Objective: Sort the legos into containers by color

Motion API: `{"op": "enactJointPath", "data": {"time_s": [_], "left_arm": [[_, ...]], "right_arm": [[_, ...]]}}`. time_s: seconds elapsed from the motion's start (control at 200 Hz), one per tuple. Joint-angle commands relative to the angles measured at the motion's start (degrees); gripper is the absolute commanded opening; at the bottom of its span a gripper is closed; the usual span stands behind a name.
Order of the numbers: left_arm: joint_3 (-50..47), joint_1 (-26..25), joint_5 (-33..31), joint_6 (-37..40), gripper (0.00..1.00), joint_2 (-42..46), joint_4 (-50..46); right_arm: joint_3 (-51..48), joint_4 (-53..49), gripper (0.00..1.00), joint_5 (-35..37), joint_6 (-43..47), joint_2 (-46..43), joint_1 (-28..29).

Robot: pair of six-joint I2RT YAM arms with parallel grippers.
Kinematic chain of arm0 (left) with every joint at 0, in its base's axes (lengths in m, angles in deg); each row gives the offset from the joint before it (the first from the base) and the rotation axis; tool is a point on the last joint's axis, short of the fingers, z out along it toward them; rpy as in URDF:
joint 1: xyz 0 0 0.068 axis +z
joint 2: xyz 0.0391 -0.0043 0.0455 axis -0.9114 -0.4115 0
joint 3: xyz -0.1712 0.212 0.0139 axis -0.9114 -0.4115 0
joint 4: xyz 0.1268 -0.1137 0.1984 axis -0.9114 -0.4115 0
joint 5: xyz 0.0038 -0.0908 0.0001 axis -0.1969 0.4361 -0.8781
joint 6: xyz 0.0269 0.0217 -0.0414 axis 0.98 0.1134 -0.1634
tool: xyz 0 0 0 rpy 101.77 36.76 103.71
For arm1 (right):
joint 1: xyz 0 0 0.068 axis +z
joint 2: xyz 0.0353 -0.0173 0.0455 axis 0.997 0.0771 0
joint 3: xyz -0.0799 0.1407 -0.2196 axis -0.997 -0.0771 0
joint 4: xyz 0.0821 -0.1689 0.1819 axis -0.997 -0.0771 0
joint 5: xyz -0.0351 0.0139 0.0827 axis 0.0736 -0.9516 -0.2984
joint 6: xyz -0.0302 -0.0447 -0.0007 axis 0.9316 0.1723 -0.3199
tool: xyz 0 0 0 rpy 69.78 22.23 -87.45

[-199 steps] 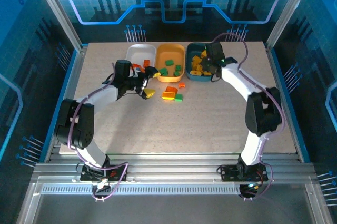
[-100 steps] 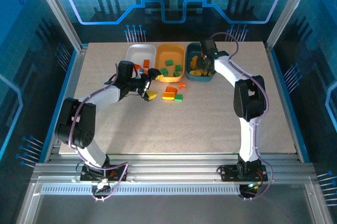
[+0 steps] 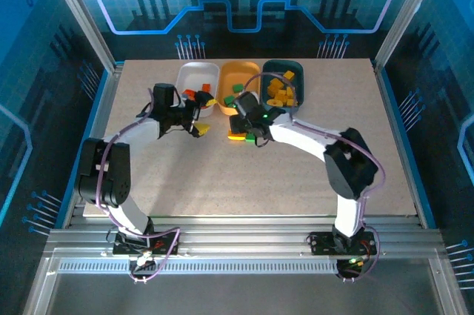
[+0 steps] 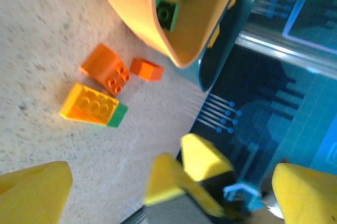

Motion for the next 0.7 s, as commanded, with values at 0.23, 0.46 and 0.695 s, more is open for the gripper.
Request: {"op": "enactJointPath", "data": {"time_s": [0.23, 0.46, 0.695], "left_arm": [[-1.4, 4.8, 0.3, -0.9, 0.99, 0.2, 0.7], [-1.3, 4.8, 0.3, -1.0, 0.99, 0.0, 0.8], [-1.3, 4.9, 0.4, -1.0, 0.99, -0.3, 0.8]], "right_arm": [[10.9, -5.6, 0.89, -4.4, -6.3, 13.7, 3.6], [13.5, -4.9, 0.88, -5.0, -5.5, 16.8, 4.7], [19.4, -7.0, 0.87, -4.0, -5.4, 21.5, 4.8]]}}
